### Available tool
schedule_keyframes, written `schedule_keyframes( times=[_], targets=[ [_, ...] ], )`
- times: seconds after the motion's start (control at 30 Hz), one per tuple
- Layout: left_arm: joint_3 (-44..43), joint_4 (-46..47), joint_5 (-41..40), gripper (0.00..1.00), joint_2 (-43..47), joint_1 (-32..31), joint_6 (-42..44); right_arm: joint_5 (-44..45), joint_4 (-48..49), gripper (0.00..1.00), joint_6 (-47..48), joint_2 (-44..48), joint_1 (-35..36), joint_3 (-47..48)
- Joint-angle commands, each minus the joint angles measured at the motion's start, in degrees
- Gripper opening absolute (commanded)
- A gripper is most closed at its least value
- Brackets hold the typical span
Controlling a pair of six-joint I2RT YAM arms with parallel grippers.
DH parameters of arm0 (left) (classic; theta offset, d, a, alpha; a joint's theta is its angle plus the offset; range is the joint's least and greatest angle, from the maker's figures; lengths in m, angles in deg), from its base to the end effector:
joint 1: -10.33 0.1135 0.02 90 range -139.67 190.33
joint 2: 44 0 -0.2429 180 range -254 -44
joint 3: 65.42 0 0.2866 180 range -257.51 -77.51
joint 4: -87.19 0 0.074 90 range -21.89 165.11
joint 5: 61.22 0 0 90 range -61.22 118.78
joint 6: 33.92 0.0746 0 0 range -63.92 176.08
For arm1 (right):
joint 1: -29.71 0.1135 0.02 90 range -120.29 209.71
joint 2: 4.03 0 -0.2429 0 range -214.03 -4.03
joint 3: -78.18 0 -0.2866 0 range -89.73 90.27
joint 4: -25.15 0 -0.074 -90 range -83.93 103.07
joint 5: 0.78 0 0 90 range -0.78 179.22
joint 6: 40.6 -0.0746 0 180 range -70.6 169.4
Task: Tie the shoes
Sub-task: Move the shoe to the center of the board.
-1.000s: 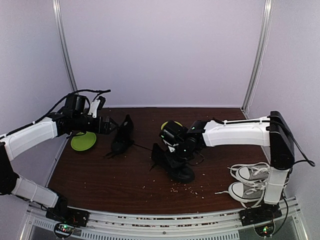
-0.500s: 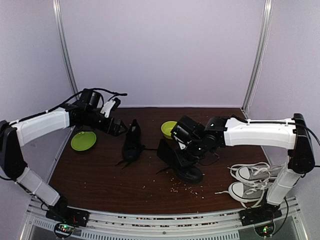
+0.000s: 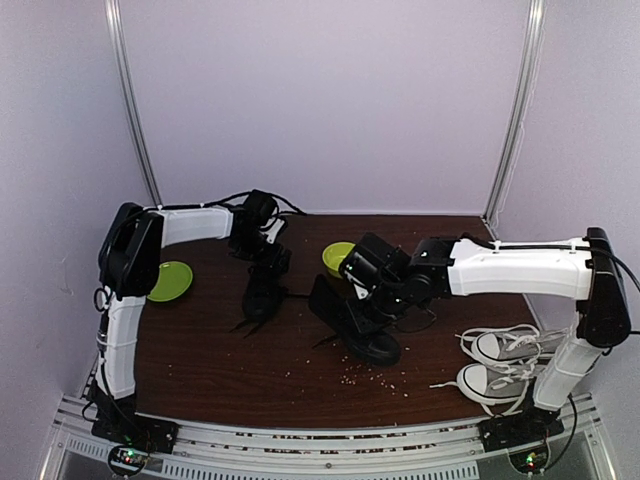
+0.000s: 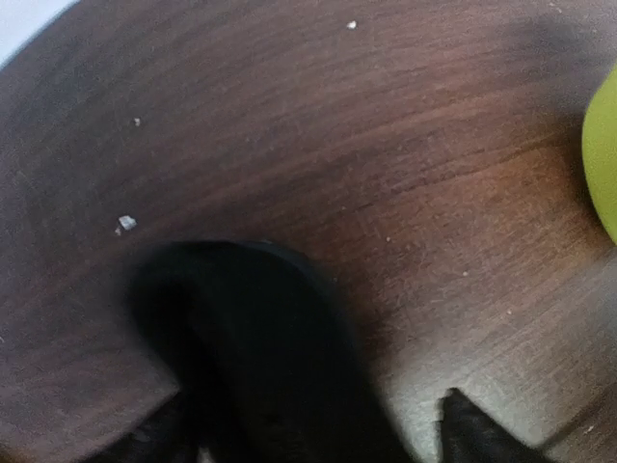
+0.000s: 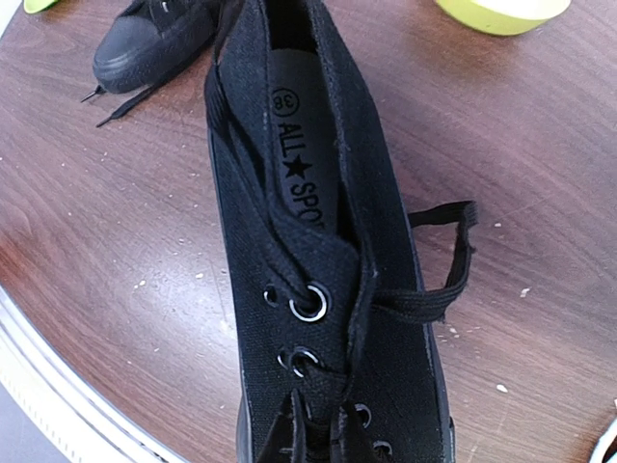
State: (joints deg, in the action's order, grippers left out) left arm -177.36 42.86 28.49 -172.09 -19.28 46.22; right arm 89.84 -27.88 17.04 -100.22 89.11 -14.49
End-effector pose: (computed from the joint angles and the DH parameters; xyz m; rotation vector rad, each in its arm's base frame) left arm 0.4508 -0.2558 0.0956 0.4520 2.6068 -0.2291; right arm 0.2040 0.3434 0.1798 -0.6397 2.6765 0.4842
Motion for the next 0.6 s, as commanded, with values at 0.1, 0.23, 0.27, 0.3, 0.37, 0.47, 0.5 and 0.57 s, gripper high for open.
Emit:
schedule_keyframes(
  times=[0.1,0.23,0.27,0.3,0.37,0.47,0.5,0.57],
  targets=[
    [1.4,-1.3,-2.7,0.00,2.6,-0.4,-3.5,7.4,-1.1,0.00,2.0,7.6,0.1,2.0],
    [5.9,1.8,-4.1,0.00,10.0,1.1,-3.4,8.4,-3.0,0.00,1.3,8.6,0.0,2.9],
    [7.2,2.4,-5.4,0.00,12.2,2.0,-3.0,8.7,-3.4,0.00,1.1,8.8,0.0,3.0],
    [8.6,3.0,-6.8,0.00,14.2,3.1,-2.6,8.8,-3.8,0.00,0.7,9.0,0.0,3.1],
    [11.0,4.0,-8.7,0.00,18.6,5.9,-1.6,9.0,-5.1,0.00,-0.4,9.1,0.1,3.5],
    [12.2,4.2,-6.5,0.00,23.3,9.8,0.0,8.2,-5.7,0.00,-1.6,8.7,0.4,2.8],
    [12.2,4.2,-6.4,0.00,24.3,10.1,1.0,8.1,-6.1,0.00,-1.9,8.4,0.5,2.7],
    [12.2,4.7,-7.1,0.00,24.6,10.4,2.9,8.0,-6.1,0.00,-2.5,7.5,0.7,2.8]
  ],
)
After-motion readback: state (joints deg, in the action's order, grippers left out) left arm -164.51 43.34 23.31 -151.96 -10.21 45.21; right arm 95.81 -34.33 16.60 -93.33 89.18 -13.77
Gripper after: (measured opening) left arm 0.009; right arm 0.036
